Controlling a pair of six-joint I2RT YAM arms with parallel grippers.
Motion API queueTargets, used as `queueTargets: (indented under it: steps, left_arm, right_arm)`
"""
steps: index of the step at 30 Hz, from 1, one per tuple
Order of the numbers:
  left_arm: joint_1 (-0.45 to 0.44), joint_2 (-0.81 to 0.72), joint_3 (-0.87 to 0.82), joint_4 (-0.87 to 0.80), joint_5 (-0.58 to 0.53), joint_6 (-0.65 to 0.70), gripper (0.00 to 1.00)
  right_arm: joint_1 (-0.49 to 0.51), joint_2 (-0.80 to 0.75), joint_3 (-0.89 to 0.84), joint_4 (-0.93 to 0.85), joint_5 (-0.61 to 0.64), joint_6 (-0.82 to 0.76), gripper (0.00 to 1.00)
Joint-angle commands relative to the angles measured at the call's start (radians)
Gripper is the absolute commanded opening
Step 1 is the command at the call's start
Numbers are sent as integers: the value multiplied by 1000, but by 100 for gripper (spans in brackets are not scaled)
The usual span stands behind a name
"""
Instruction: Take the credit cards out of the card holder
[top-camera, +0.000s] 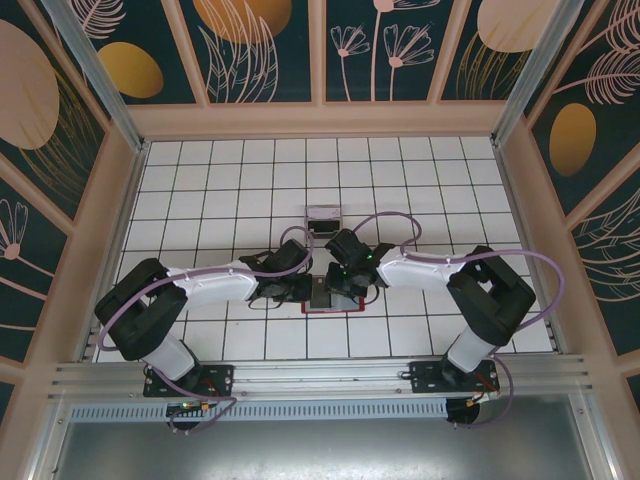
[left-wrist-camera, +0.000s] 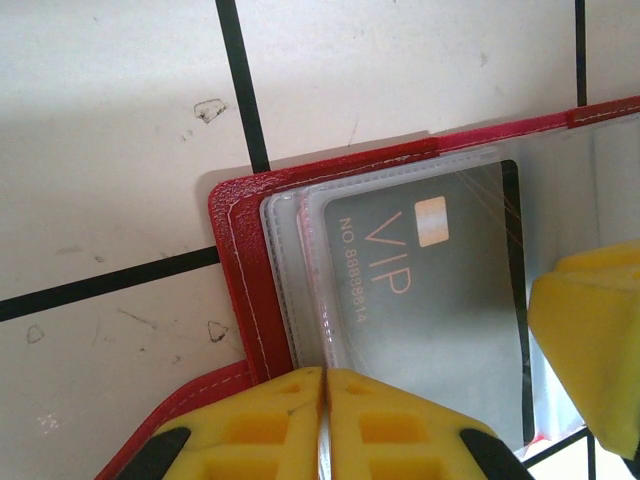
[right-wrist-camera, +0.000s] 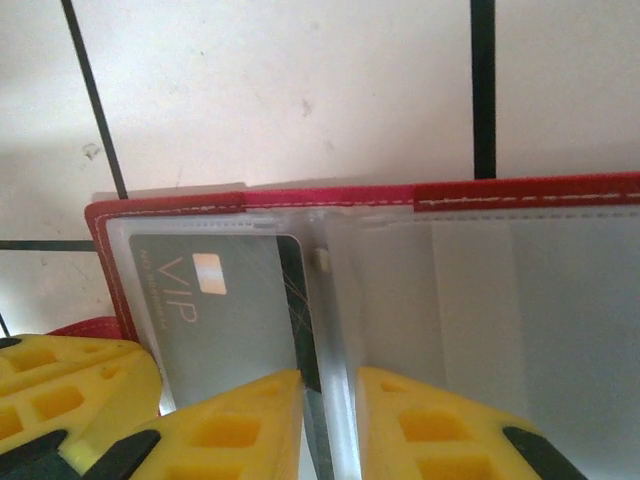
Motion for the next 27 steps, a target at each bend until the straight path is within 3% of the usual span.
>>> queueTargets:
  steps: [1,6,15,27]
  left_arm:
    - [-7,25,9,-53,-28,6,12]
    - [-6,22,12,-53,-29,5,12]
    - [-8,23,9,-50,-26,5,12]
    - [-8,26,9,-53,-26,5,12]
  right_arm:
    - [-1,-34,15,17,0,-16,22]
    - [-2,-23,4,97,-61,-7,22]
    - [-6,40,-6,103,-61,-15,22]
    - [-1,33,10,-8,29,-31,21]
